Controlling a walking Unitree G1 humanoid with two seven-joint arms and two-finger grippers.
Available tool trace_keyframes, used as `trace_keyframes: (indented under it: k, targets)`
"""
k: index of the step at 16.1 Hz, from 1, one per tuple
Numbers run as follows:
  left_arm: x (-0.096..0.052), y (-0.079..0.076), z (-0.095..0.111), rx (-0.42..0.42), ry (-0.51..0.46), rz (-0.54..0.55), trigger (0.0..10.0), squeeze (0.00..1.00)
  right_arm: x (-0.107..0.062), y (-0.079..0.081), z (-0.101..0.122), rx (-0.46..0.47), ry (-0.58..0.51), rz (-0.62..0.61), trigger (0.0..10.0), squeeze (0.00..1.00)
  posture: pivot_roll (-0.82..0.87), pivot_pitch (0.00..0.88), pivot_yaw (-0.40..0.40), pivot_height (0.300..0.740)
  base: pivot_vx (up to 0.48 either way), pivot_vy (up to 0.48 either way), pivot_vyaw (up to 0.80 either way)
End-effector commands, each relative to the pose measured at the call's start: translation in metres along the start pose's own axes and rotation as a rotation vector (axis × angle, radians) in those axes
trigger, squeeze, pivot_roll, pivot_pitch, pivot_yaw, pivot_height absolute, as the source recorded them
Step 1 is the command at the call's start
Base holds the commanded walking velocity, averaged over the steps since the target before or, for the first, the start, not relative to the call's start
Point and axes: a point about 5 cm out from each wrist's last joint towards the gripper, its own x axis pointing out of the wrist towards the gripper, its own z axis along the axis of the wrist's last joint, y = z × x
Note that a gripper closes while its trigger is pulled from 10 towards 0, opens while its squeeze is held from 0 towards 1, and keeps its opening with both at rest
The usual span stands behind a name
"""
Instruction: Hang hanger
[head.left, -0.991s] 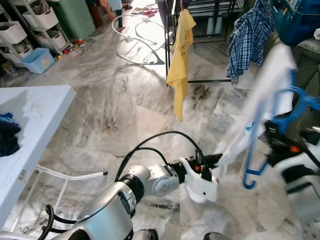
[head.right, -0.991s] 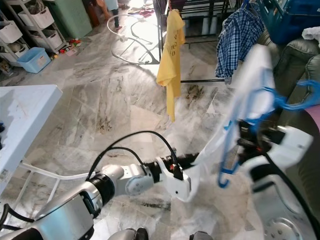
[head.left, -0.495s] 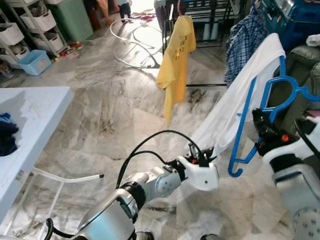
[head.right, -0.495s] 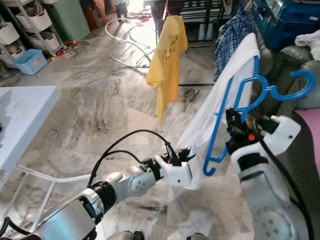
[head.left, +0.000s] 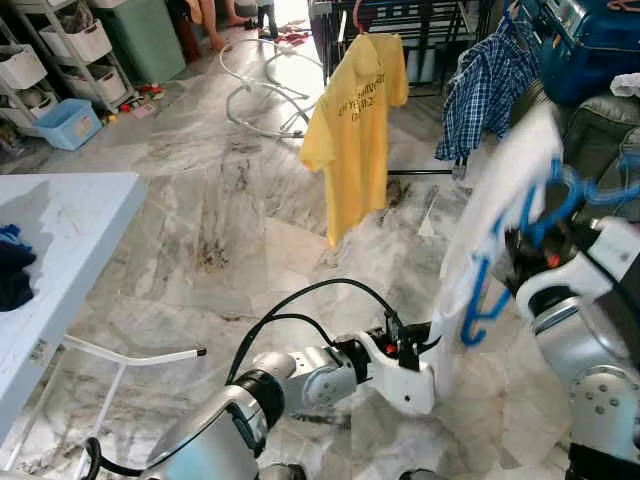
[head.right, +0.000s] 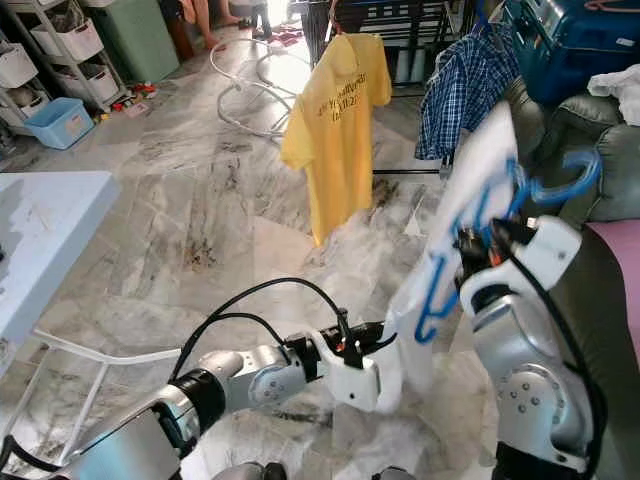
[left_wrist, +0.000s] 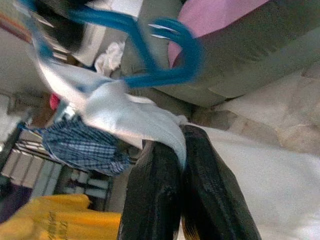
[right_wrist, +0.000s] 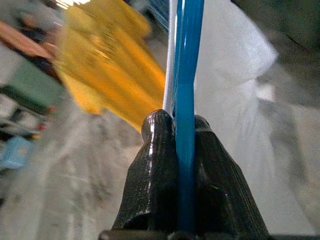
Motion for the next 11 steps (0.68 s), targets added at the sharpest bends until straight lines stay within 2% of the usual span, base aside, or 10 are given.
trace_keyframes:
  k: [1, 2, 4, 6, 7, 8, 9, 11]
  targets:
    - [-0.001, -0.003, 0.004, 0.02, -0.041, 0.0, 10.0, 0.0, 0.001, 0.002, 0.007, -0.01, -0.03, 0.003, 10.0, 0.0, -0.13, 0.109, 0.069, 0.74, 0.0, 0.0, 0.0]
    - [-0.002, -0.003, 0.005, 0.038, -0.053, 0.002, 10.0, 0.0, 0.002, 0.004, 0.007, -0.006, -0.028, 0.006, 10.0, 0.0, -0.13, 0.112, 0.072, 0.74, 0.0, 0.0, 0.0]
    - [-0.003, -0.008, 0.008, 0.026, -0.077, -0.017, 10.0, 0.0, 0.011, 0.005, 0.016, -0.054, -0.045, 0.002, 10.0, 0.0, -0.14, 0.118, 0.075, 0.74, 0.0, 0.0, 0.0]
    - [-0.005, -0.014, 0.01, 0.026, -0.092, -0.039, 10.0, 0.0, 0.013, 0.009, 0.026, -0.186, -0.094, 0.017, 10.0, 0.0, -0.14, 0.116, 0.078, 0.74, 0.0, 0.0, 0.0]
    - [-0.005, -0.016, 0.011, 0.012, -0.096, -0.049, 10.0, 0.22, 0.011, 0.013, 0.034, -0.287, -0.145, 0.049, 10.0, 0.0, -0.14, 0.114, 0.078, 0.74, 0.0, 0.0, 0.0]
    - [-0.006, -0.018, 0.012, -0.008, -0.097, -0.042, 10.0, 1.0, 0.007, 0.021, 0.04, -0.379, -0.201, 0.115, 10.0, 0.0, -0.14, 0.113, 0.075, 0.74, 0.0, 0.0, 0.0]
    - [-0.006, -0.02, 0.012, -0.017, -0.093, -0.058, 10.0, 1.0, 0.002, 0.029, 0.042, -0.453, -0.234, 0.179, 10.0, 0.0, -0.14, 0.113, 0.074, 0.74, 0.0, 0.0, 0.0]
    - [-0.006, -0.027, 0.014, -0.022, -0.092, -0.099, 10.0, 1.0, -0.006, 0.038, 0.045, -0.499, -0.292, 0.258, 10.0, 0.0, -0.14, 0.115, 0.067, 0.74, 0.0, 0.0, 0.0]
